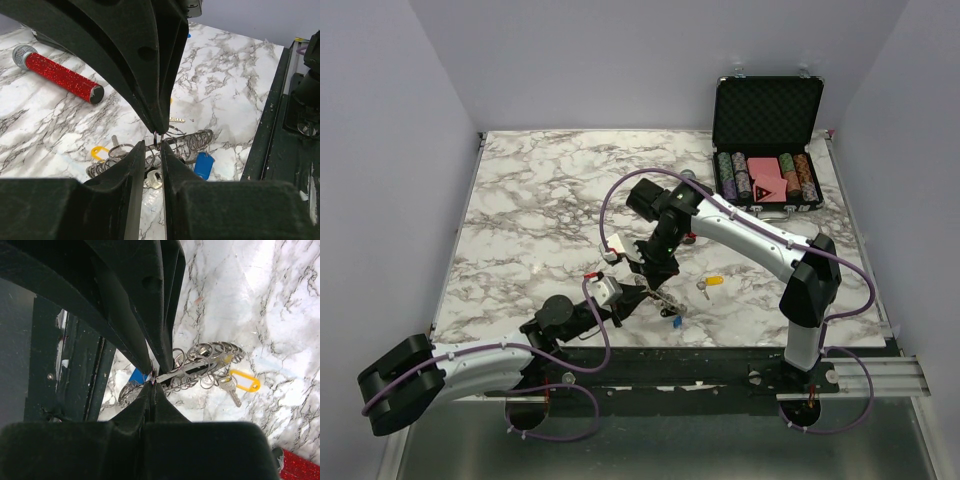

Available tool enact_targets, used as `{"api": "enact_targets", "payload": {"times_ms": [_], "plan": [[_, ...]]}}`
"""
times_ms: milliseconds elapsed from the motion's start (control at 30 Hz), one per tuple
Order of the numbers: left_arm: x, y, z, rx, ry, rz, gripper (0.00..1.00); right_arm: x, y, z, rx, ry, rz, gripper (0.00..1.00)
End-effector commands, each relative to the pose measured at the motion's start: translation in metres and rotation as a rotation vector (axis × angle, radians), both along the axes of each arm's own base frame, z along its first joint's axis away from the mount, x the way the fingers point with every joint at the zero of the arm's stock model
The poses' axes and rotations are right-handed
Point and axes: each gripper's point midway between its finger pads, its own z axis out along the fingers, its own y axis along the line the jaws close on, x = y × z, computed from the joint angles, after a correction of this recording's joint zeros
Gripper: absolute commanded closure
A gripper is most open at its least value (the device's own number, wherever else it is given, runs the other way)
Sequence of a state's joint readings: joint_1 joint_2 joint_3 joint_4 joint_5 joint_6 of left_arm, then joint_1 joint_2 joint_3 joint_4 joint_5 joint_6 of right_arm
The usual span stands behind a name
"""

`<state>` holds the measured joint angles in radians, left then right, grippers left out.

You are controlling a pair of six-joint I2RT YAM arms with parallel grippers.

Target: Put the keys on the keyring

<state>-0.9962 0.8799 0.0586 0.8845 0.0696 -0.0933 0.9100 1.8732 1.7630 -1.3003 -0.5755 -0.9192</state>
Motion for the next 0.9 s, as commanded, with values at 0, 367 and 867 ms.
{"api": "enact_targets", "payload": {"times_ms": [0, 367, 867], "plan": [[-0.003, -0.003, 0.003, -0.005, -0.019, -0.030, 0.74, -0.007, 0.004, 0.016, 0.074, 0.008, 0.020, 1.00], [-0.004, -0.002, 0.011, -0.047, -0.027, -0.036, 0.78, -0.008, 0.004, 0.016, 0.078, 0.015, 0.026, 1.00], [-0.005, -0.001, 0.005, -0.025, -0.020, -0.056, 0.81, -0.010, 0.004, 0.017, 0.085, 0.024, 0.031, 1.00]]}}
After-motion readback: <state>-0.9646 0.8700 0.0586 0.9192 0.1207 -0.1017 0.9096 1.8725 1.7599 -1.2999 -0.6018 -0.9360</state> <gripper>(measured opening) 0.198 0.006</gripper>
